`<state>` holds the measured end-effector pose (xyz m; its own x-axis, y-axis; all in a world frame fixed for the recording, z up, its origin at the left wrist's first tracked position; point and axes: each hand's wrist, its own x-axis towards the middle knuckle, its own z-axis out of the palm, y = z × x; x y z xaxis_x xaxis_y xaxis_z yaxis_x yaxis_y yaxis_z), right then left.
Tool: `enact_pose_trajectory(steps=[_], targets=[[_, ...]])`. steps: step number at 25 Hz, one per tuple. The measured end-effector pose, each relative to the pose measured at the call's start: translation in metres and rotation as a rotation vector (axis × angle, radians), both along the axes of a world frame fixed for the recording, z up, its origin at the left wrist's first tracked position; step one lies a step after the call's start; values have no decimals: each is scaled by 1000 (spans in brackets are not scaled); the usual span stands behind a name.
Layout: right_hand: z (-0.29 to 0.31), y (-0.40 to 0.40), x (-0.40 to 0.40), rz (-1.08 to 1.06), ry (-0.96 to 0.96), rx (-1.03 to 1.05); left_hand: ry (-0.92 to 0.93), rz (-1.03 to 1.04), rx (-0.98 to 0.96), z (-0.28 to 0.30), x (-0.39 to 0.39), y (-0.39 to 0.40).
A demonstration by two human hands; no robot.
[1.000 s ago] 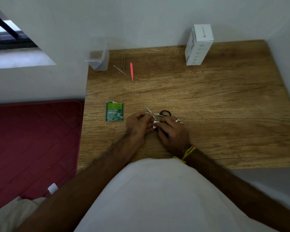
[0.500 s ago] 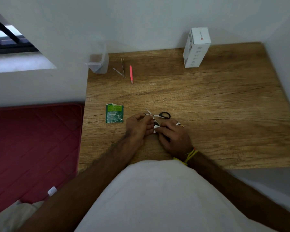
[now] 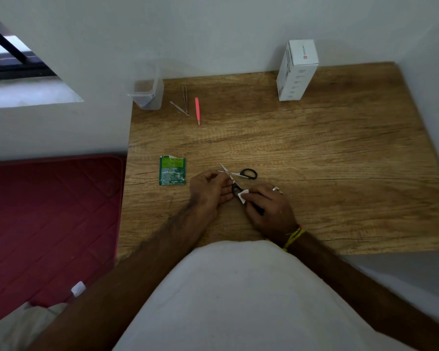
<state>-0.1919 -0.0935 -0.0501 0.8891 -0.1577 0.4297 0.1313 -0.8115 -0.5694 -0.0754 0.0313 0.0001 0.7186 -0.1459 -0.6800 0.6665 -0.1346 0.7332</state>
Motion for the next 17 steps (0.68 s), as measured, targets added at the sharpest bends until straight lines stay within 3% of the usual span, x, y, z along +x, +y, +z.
enact_pose_trajectory(steps=[17], targets=[[2,2,10,-46,44,38,-2,-10,-1,2,-1,0]])
